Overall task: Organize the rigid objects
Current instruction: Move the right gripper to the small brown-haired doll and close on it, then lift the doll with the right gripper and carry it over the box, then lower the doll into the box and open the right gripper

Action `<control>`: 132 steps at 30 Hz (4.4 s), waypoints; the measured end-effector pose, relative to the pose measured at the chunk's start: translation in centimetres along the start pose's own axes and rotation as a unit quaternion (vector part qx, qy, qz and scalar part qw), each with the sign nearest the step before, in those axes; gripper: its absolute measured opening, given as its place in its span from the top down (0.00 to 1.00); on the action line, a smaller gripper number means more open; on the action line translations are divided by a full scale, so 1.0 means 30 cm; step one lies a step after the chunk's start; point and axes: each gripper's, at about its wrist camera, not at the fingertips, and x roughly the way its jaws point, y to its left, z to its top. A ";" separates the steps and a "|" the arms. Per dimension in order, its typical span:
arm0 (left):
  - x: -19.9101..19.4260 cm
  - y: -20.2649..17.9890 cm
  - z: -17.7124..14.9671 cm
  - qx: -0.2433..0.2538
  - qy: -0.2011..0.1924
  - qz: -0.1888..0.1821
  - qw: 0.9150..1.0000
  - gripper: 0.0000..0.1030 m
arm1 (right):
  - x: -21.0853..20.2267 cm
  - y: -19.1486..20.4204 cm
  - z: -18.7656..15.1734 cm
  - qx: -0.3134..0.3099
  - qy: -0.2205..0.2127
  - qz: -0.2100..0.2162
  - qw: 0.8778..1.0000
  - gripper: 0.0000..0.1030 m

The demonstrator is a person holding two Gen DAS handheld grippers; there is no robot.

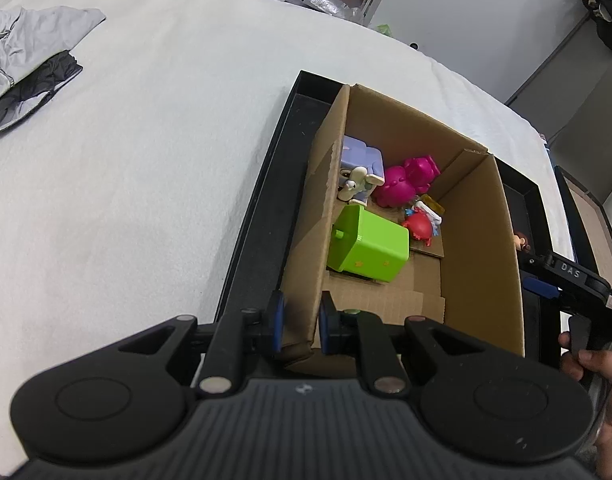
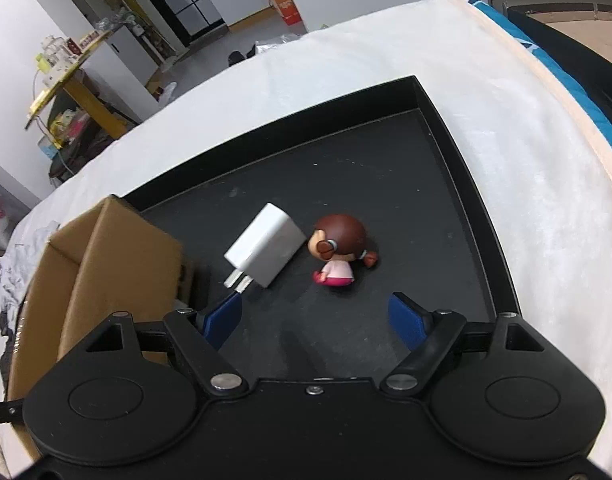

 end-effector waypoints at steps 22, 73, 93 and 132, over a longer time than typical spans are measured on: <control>0.007 0.004 -0.004 -0.002 0.003 0.000 1.000 0.86 | 0.023 0.031 0.008 -0.037 -0.016 -0.024 0.999 0.81; -0.045 0.047 -0.016 -0.005 -0.013 -0.051 0.999 0.86 | -0.299 0.201 -0.017 -0.012 0.013 -0.011 1.000 0.81; -0.062 0.056 -0.020 -0.006 -0.018 -0.063 0.998 0.86 | -0.382 0.422 0.080 -0.055 -0.012 0.014 0.998 0.81; -0.069 0.078 -0.023 -0.007 -0.020 -0.085 0.996 0.87 | -0.282 0.670 -0.023 -0.139 0.047 0.000 0.989 0.53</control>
